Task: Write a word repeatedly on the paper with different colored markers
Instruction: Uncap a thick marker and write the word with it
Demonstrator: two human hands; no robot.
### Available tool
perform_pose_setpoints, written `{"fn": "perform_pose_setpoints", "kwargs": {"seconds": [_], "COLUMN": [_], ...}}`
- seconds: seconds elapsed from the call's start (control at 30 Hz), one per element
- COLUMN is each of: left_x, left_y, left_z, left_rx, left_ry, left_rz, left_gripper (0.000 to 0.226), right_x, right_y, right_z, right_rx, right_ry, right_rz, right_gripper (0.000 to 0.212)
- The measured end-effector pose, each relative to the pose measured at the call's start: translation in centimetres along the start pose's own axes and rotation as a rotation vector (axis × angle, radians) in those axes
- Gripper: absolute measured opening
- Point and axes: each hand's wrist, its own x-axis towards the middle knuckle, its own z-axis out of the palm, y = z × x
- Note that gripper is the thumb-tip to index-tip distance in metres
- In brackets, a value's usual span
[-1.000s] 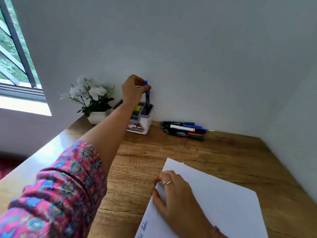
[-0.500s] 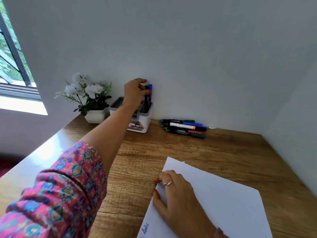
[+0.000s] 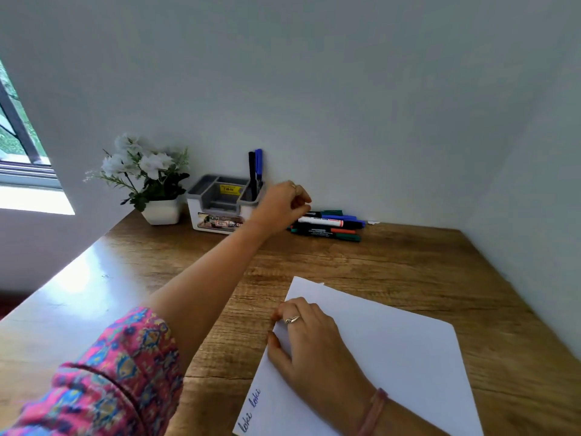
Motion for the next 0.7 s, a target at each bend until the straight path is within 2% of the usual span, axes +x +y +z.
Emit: {"fn": "perform_pose_setpoints", "kwargs": {"seconds": [0.17,0.3,0.57,0.7], "left_x": [0.6,1.1,1.8,1.7], "left_y": [0.0,-0.8,-1.0,-0.6], "left_z": [2.5,3.9,4.3,4.3], "left_rx": [0.169,0.282,0.427,0.392], "left_ry": [-0.224,-0.363,-0.396,-0.39], "left_rz": [-0.097,-0.125,-0.1,-0.115], "left_gripper": [0.035,0.037,0.035,0.033], "right_x": [0.0,0.1,0.0,0.0], "right_y": [0.1,0.3,0.4,0.5], "right_z": [0.1,0.2,0.4,0.6], "right_rx": [-0.002,-0.009,-0.024,-0.025], "right_ry": [-0.015,-0.025,-0.011,0.022], "right_rz": [0.025,0.036,0.016,-0.004], "right_gripper": [0.036,0.037,0.039,0.038]}}
